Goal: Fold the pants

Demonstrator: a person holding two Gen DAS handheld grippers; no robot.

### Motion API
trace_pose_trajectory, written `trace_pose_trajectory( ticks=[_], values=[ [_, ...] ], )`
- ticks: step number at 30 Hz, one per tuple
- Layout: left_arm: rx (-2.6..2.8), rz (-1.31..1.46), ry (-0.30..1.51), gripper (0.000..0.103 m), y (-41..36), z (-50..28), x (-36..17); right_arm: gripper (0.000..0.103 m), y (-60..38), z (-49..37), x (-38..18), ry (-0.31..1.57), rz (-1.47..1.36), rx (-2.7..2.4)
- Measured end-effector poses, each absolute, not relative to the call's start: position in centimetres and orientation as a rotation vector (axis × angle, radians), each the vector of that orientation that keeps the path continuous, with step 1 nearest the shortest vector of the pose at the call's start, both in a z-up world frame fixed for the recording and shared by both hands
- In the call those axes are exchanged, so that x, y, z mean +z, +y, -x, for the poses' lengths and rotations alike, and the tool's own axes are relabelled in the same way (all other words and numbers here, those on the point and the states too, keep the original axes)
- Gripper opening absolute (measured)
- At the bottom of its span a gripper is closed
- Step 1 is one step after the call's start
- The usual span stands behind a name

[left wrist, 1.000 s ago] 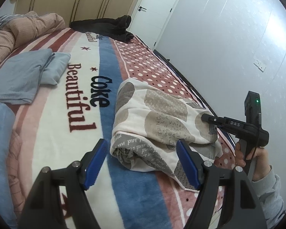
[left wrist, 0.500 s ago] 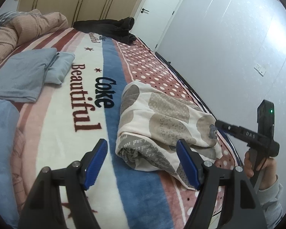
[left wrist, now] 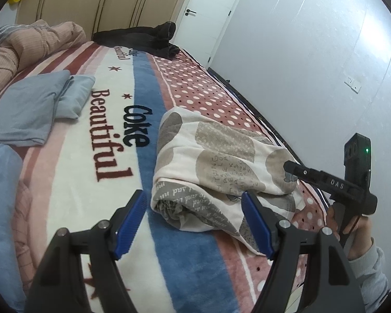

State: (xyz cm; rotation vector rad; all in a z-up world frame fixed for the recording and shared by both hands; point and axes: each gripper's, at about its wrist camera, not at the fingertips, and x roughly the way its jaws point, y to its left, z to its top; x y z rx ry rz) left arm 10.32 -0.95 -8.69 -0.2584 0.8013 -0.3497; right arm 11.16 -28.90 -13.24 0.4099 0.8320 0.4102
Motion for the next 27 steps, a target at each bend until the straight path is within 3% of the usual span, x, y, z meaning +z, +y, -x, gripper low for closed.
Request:
trace_pose_trajectory(
  ticks=[2,3,13,16,18,19,27],
  values=[
    [-0.343,0.262,0.803,0.071,-0.8,-10.4,-8.7,0.006,-28.6,-11.8,-13.1,0.838,-0.43,0.458],
    [-0.342,0.264,0.803,0.071,-0.7,-10.5,-8.7,0.004,-28.3,-12.1,-13.0,0.847,-0.416,0.456],
    [-0.35,0.265,0.795,0.071,-0.6,-10.3,-8.4,0.002,-27.8,-7.9,-7.6,0.731,-0.466,0.565],
    [-0.355,0.274,0.79,0.071,-0.6,-10.1,-8.3,0.003,-27.6,-7.2,-7.8,0.754,-0.436,0.543],
    [-0.359,0.271,0.788,0.071,-0.7,-10.0,-8.1,0.023,-27.5,-7.6,-8.9,0.791,-0.352,0.465],
    [-0.361,0.267,0.786,0.071,-0.7,-9.8,-8.1,0.042,-27.5,-7.9,-9.6,0.803,-0.319,0.435],
    [-0.353,0.275,0.787,0.071,-0.4,-9.9,-8.1,0.047,-27.0,-9.6,-13.9,0.866,-0.302,0.499]
  ],
)
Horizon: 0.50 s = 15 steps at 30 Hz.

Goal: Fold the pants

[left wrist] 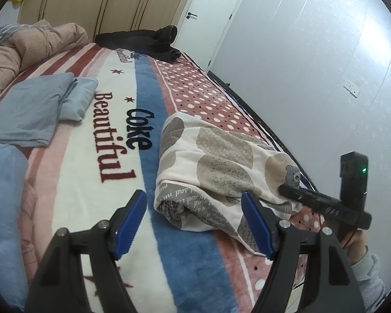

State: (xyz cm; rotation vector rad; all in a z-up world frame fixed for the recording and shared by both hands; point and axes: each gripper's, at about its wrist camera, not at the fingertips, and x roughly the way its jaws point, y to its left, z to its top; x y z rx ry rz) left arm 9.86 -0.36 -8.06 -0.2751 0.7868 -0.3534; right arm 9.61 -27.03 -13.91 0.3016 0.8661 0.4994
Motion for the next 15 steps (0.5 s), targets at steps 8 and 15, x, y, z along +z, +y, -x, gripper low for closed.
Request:
trace_pose_trajectory(
  ticks=[8,15],
  values=[
    [-0.356,0.283,0.782,0.071,0.1,-9.7,-8.0,0.003,-25.0,-9.2,-12.6,0.84,-0.332,0.631],
    [-0.356,0.287,0.78,0.071,0.5,-9.6,-8.0,0.003,-26.6,-6.0,-10.5,0.799,-0.564,0.697]
  ],
)
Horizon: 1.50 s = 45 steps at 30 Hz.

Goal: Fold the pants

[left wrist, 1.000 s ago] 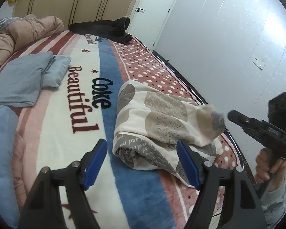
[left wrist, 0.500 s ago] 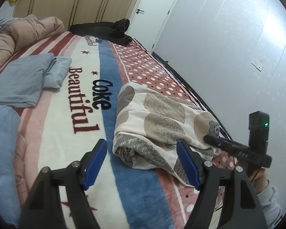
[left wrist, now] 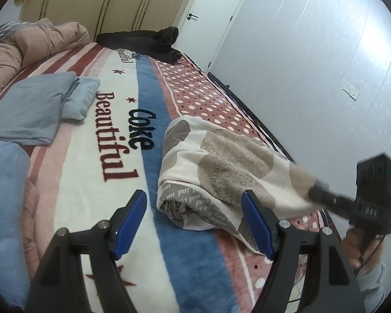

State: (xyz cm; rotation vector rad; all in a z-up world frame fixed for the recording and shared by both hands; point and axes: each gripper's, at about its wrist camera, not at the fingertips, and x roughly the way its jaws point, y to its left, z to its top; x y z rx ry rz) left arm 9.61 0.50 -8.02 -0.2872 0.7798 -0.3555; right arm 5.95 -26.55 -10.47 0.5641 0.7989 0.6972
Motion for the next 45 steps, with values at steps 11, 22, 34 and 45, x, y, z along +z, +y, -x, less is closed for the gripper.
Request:
trace_pose_trajectory(
  ticks=[11,22,34,45],
  values=[
    [-0.349,0.29,0.779,0.071,0.9,-9.4,-8.0,0.041,-27.8,-3.4,-17.4,0.957,-0.574,0.508],
    [-0.352,0.294,0.779,0.071,0.7,-9.4,-7.9,0.049,-28.4,-5.0,-18.6,0.931,-0.74,0.613],
    [-0.345,0.301,0.773,0.071,1.5,-9.2,-7.7,0.049,-30.0,-10.3,-16.9,0.897,-0.784,0.568],
    [-0.335,0.283,0.786,0.073,1.4,-10.6,-8.1,0.003,-29.0,-15.1,-14.0,0.873,-0.655,0.469]
  ],
)
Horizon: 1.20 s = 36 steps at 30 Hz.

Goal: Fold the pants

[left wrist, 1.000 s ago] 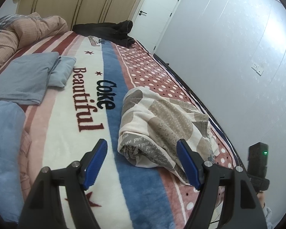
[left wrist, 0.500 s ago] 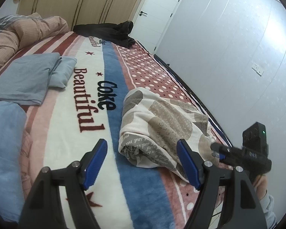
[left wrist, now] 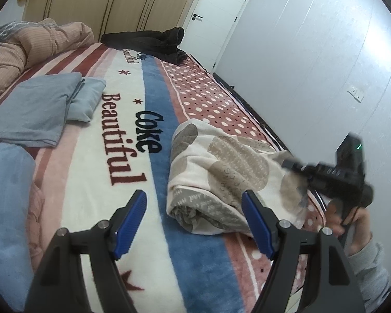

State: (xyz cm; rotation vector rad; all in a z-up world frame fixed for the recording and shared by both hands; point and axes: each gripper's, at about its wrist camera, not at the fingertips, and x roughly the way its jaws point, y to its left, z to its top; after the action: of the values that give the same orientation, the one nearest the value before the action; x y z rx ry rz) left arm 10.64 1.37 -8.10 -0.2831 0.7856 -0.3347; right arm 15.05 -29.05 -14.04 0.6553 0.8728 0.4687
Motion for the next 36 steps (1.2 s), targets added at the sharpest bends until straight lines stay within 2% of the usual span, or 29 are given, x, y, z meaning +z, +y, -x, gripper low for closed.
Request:
trace_pose_trajectory(
  ticks=[2,8,11,14,21,22,23,24,25,28,30,31,33,34,35,36],
  values=[
    [-0.333,0.271,0.781,0.078,1.4,-11.4,-8.0,0.003,-28.4,-15.9,-11.9,0.847,-0.601,0.489],
    [-0.33,0.22,0.782,0.078,1.1,-13.8,-7.7,0.003,-27.3,-18.5,-6.1,0.785,-0.46,0.519],
    [-0.328,0.19,0.788,0.078,0.5,-14.9,-7.6,0.003,-28.3,-19.1,-5.3,0.763,-0.453,0.5],
    [-0.332,0.19,0.812,0.078,-0.2,-16.1,-8.0,0.003,-29.3,-20.3,-6.5,0.812,-0.426,0.436],
    [-0.318,0.125,0.865,0.078,-1.8,-17.4,-10.3,0.007,-31.4,-20.7,-14.7,1.004,-0.416,0.328],
    [-0.325,0.126,0.865,0.078,-1.6,-17.4,-10.4,0.015,-31.6,-20.2,-14.5,0.993,-0.426,0.333],
    [-0.338,0.135,0.861,0.078,-1.5,-17.3,-10.3,0.032,-32.0,-19.5,-13.8,0.965,-0.428,0.338],
    [-0.36,0.144,0.852,0.077,-1.4,-17.1,-10.2,0.039,-32.2,-18.9,-13.3,0.938,-0.427,0.345],
    [-0.393,0.146,0.838,0.073,-1.5,-16.8,-10.0,0.045,-32.4,-18.0,-12.6,0.911,-0.421,0.361],
    [-0.48,0.099,0.818,0.067,-2.9,-15.8,-9.5,0.047,-32.2,-16.0,-12.2,0.917,-0.43,0.448],
    [-0.508,0.071,0.828,0.055,-3.9,-15.6,-9.7,0.051,-31.4,-14.9,-12.9,0.962,-0.422,0.499],
    [-0.515,0.054,0.844,0.045,-4.5,-15.5,-10.0,0.051,-30.9,-14.5,-13.4,0.984,-0.397,0.515],
    [-0.504,0.003,0.858,0.037,-5.5,-15.3,-10.7,0.051,-29.7,-13.6,-14.6,1.015,-0.328,0.507],
    [-0.505,-0.021,0.86,0.028,-5.9,-15.0,-11.0,0.049,-29.3,-13.3,-14.8,1.015,-0.307,0.495],
    [-0.511,-0.026,0.869,0.019,-6.0,-14.8,-11.1,0.034,-29.1,-13.0,-15.1,1.008,-0.295,0.488],
    [-0.521,-0.026,0.879,0.017,-6.0,-14.6,-11.3,0.023,-29.0,-12.7,-15.2,0.997,-0.294,0.487]
  ],
)
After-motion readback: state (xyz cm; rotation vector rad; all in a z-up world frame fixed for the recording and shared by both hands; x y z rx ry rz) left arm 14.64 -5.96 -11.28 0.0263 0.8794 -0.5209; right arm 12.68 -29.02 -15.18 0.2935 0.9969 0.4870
